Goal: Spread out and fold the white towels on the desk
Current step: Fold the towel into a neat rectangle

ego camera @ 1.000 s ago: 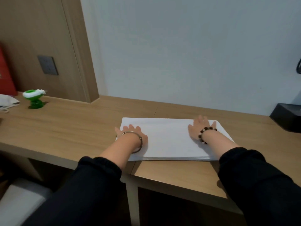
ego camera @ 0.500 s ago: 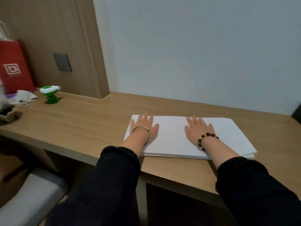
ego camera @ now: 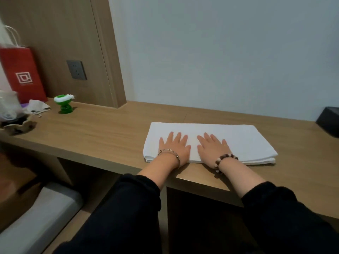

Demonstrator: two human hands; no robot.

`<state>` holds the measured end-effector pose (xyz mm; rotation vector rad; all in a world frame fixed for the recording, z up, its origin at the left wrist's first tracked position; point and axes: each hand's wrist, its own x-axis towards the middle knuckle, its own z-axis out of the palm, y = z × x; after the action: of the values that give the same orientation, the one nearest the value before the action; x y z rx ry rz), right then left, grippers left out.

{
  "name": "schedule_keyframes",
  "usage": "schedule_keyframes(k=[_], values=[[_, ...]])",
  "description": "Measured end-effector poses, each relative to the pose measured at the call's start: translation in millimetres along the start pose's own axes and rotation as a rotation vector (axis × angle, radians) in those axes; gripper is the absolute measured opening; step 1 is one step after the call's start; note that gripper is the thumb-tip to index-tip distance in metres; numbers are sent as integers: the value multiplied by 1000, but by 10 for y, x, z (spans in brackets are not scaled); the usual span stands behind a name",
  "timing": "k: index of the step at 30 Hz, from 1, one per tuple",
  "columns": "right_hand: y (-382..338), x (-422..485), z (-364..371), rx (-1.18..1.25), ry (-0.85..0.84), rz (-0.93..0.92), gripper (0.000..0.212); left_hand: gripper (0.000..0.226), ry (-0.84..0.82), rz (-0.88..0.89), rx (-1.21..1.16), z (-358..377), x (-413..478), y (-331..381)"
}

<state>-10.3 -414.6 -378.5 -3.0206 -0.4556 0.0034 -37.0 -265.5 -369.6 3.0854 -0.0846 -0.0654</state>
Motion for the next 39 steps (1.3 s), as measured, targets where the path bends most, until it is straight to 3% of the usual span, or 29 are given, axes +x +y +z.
schedule_keyframes(k=[9, 13, 15, 17, 21, 26, 31, 34, 39], values=[[839, -262, -139, 1, -37, 245, 55, 53, 39, -83, -98, 1, -278, -647], [629, -176, -199, -12, -53, 273, 53, 34, 164, -261, -630, -231, -475, -929], [349, -145, -207, 13, -6, 122, 51, 35, 220, -432, -1081, -356, -538, -964], [42, -162, -187, 96, 11, -63, 51, 33, 165, -521, -1337, -430, -562, -956], [-219, -226, -71, 69, 3, -211, 51, 10, 76, -614, -1305, -486, -576, -906], [-186, -218, -38, 20, 3, -207, 51, 13, 20, -612, -1365, -517, -570, -910], [-185, -200, -37, 25, -12, -197, 52, 32, -76, -608, -1480, -514, -585, -954], [-238, -188, -121, 38, -56, -172, 51, 40, -69, -565, -1397, -478, -584, -976], [-582, -211, -239, 289, 96, -300, 39, 42, -7, -486, -1175, -417, -570, -982]])
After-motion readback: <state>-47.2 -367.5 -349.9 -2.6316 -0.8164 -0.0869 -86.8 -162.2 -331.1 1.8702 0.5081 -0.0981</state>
